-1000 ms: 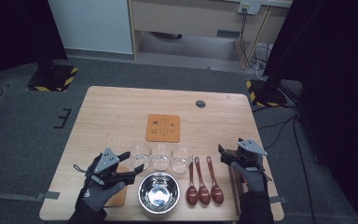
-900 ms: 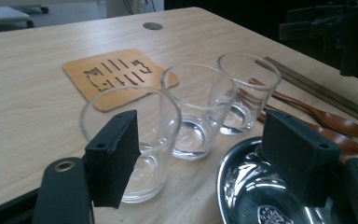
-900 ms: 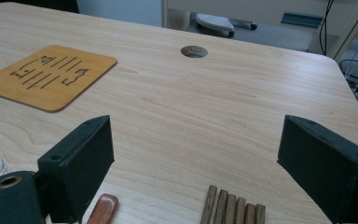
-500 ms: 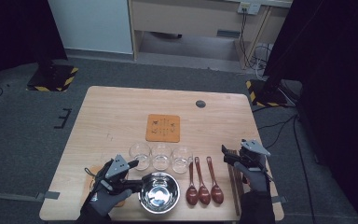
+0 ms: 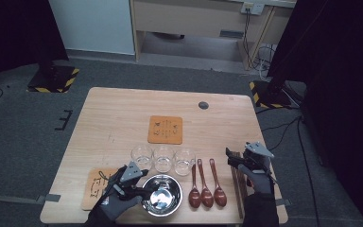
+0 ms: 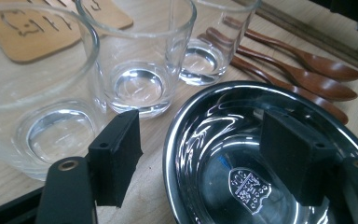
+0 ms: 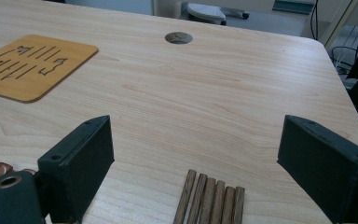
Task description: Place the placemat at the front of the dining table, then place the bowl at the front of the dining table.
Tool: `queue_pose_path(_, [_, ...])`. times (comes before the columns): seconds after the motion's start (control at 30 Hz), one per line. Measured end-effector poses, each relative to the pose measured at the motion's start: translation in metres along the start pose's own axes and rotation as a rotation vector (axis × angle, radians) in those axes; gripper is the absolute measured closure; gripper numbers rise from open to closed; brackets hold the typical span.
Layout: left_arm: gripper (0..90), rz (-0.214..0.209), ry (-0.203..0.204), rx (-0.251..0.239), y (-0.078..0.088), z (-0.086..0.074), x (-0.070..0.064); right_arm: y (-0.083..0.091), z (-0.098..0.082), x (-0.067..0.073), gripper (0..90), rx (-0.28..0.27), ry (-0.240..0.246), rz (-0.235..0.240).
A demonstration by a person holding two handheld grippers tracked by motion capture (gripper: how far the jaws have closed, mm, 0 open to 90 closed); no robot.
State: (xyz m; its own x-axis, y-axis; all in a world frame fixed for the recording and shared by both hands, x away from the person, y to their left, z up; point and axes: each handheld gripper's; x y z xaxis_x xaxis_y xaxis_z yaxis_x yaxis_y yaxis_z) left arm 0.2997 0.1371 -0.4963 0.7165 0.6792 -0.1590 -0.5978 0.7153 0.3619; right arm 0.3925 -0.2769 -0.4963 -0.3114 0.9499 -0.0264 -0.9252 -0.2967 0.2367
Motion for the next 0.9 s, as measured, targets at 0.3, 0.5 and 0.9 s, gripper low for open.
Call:
queue_pose_path(0.3, [31.8, 0.005, 0.010, 0.055, -0.011, -0.008, 0.004, -0.001, -0.002, -0.002, 10.4, 0.008, -0.002, -0.002])
queue_pose_path(0.5, [35.0, 0.000, 0.019, 0.076, -0.014, -0.008, 0.007, -0.001, -0.004, -0.005, 10.4, 0.013, -0.010, -0.010])
queue_pose_path(0.9, [53.7, -0.005, 0.024, 0.134, -0.020, -0.008, 0.008, 0.000, -0.004, -0.009, 10.4, 0.011, -0.022, -0.013])
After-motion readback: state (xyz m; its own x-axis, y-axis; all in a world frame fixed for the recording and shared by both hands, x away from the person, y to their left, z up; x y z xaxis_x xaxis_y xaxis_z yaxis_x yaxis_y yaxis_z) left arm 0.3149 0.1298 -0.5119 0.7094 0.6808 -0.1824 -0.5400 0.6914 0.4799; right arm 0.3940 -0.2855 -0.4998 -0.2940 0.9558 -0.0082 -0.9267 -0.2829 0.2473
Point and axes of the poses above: each handheld gripper's, and its own axes: y roughly backward along the jaws, z roughly out of its top, x roughly to its left, and after that the axes turned 13 degrees about -x, right-handed
